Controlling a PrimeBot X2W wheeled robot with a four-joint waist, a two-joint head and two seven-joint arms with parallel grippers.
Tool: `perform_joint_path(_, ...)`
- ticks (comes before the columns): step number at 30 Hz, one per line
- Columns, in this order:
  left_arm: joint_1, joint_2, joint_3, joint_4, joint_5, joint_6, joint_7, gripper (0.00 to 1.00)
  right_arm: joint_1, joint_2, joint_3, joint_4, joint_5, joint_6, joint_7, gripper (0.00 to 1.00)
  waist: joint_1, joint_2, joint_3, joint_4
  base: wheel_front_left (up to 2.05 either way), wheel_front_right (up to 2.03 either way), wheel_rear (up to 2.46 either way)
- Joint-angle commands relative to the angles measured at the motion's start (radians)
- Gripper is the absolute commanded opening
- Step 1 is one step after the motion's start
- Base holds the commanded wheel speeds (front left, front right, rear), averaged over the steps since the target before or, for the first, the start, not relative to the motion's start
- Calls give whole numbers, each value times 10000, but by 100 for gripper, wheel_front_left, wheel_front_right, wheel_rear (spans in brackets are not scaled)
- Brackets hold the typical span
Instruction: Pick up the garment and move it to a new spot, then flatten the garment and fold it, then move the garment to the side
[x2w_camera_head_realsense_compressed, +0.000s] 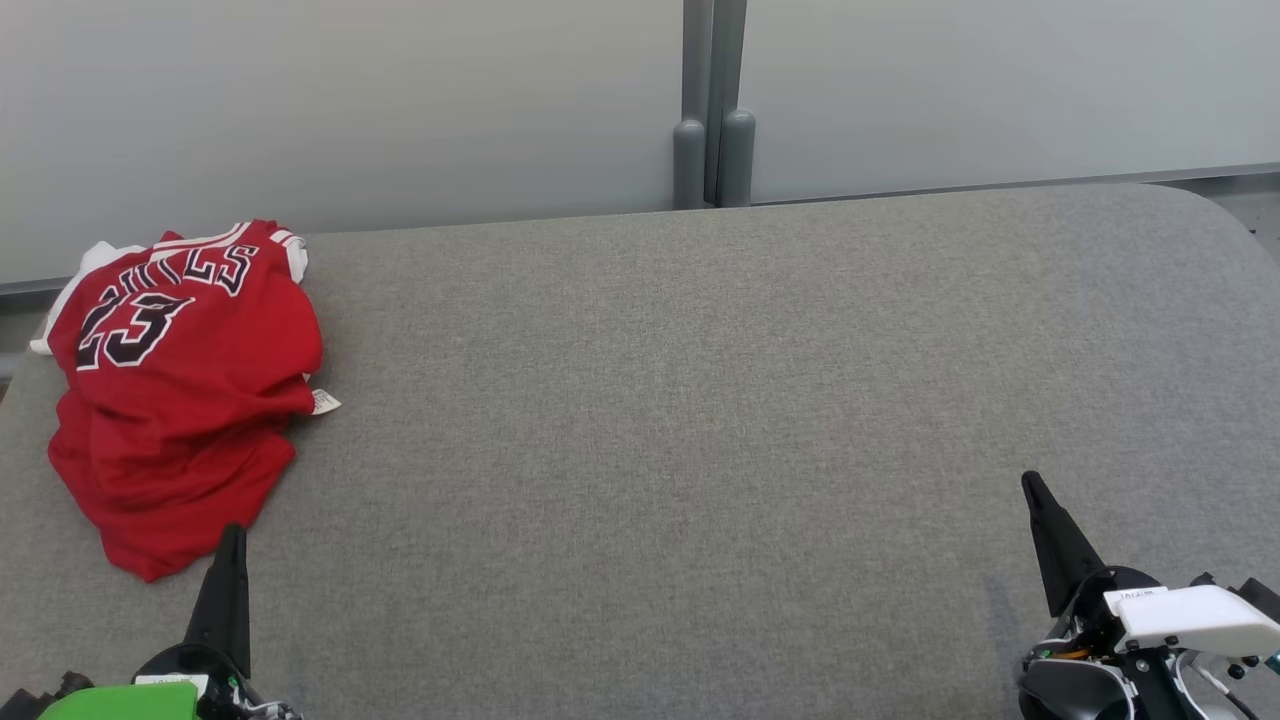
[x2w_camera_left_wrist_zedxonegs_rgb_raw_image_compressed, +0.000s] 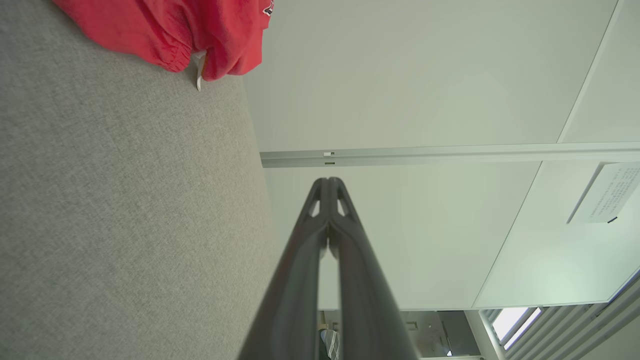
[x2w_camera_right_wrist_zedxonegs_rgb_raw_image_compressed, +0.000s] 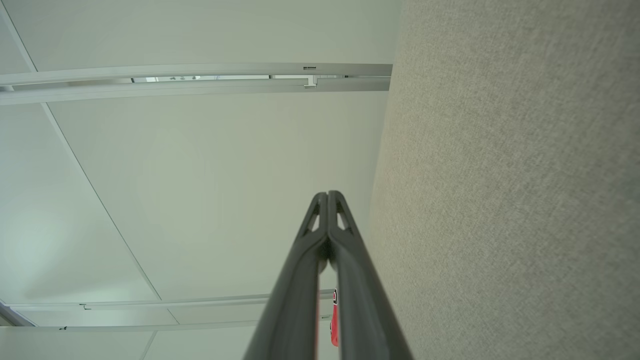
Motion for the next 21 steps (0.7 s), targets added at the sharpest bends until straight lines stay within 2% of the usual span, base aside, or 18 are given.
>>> perform_joint_path(1,-149,-5,22,-40,48,0,32,0,39,-43,9,-34,18,5,-55,0,0,39,0,0,0,0,0)
perform_joint_path(2,-149,-5,22,-40,48,0,32,0,39,-43,9,-34,18,5,-55,0,0,39,0,0,0,0,0)
perform_joint_path(3,0,0,-1,0,2,0,-2,100,0,1,1,0,-3,-2,-2,100,0,0,0,0,0,0,0)
perform_joint_path(12,97,-58,-303,313,217,24,-308,100,80,233,26,380,-333,-3,-149,100,0,2,-25,4,0,0,0)
perform_joint_path(21,32,-47,-611,125,1024,140,-764,100,-2,383,-217,411,-1406,-3,-379,100,0,5,-65,11,0,0,0)
